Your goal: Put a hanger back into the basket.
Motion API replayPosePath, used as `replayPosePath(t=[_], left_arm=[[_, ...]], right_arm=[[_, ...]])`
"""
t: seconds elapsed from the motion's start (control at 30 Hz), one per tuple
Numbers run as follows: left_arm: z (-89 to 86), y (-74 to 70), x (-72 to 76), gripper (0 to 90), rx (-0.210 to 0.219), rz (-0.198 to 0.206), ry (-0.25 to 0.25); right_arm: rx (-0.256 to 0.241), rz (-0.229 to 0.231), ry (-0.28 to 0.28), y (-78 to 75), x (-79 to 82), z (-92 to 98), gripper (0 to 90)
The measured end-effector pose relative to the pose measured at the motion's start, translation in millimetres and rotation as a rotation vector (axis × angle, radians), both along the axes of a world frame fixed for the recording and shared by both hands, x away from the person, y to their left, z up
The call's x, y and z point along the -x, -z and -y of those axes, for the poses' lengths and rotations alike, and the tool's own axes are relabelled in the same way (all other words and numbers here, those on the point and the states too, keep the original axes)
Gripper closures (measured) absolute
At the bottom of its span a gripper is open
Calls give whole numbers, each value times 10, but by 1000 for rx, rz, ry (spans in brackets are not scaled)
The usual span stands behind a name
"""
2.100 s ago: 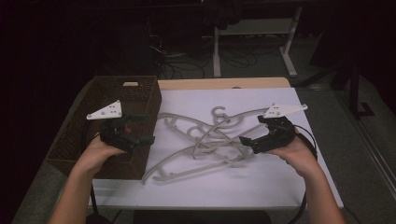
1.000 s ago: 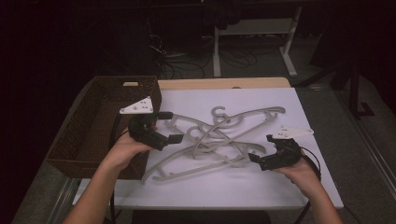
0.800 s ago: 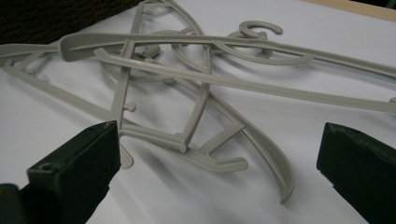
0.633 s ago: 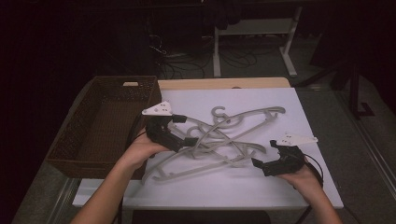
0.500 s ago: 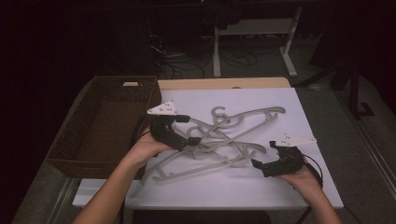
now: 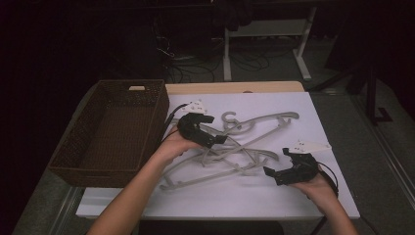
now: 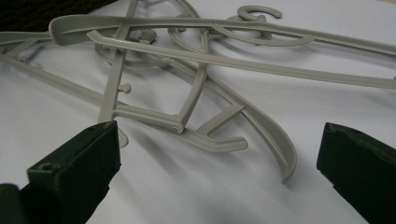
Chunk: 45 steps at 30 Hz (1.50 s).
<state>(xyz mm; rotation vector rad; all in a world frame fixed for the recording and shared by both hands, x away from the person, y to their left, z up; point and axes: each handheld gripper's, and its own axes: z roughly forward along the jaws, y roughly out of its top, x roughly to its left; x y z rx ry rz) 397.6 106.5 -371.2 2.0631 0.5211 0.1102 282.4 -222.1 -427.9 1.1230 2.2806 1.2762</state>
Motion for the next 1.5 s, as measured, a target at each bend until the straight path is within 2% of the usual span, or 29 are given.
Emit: replayPosePath(t=[0.03, 0.07, 0.3, 0.37, 0.57, 0.67, 0.77, 0.8, 0.87, 1.23, 1.4, 1.5], left_arm=[[21, 21, -36, 68, -9, -2, -6], [56, 63, -105, 116, -22, 5, -18], [167, 227, -289, 226, -73, -3, -42], [197, 283, -334, 249, -100, -10, -47], [228, 439, -421, 360, -143, -51, -71], [255, 513, -444, 390, -184, -58, -85], [266, 541, -450, 420, -198, -69, -86], [276, 561, -454, 439, -220, -71, -86], [286, 577, -459, 456, -233, -73, -90], [304, 644, -473, 539, -282, -104, -107], [331, 657, -453, 644, -306, -116, -102], [339, 656, -451, 667, -306, -126, -102]], right_arm=[[-1, 0, 0, 0, 0, -1, 0], [1, -3, -3, 4, 0, -7, 0], [11, -3, -8, 9, 3, -20, 0], [11, -3, -8, 9, 2, -19, 0], [15, -6, -5, 16, 1, -14, 0], [14, -5, -7, 15, 2, -13, 0], [15, -7, -6, 16, 3, -15, 0], [15, -7, -7, 16, 3, -17, 0], [17, -7, -6, 17, 0, -17, 0], [23, -7, -5, 21, 1, -20, 0], [23, -7, -6, 21, 3, -22, 0], [23, -7, -6, 21, 1, -21, 0]])
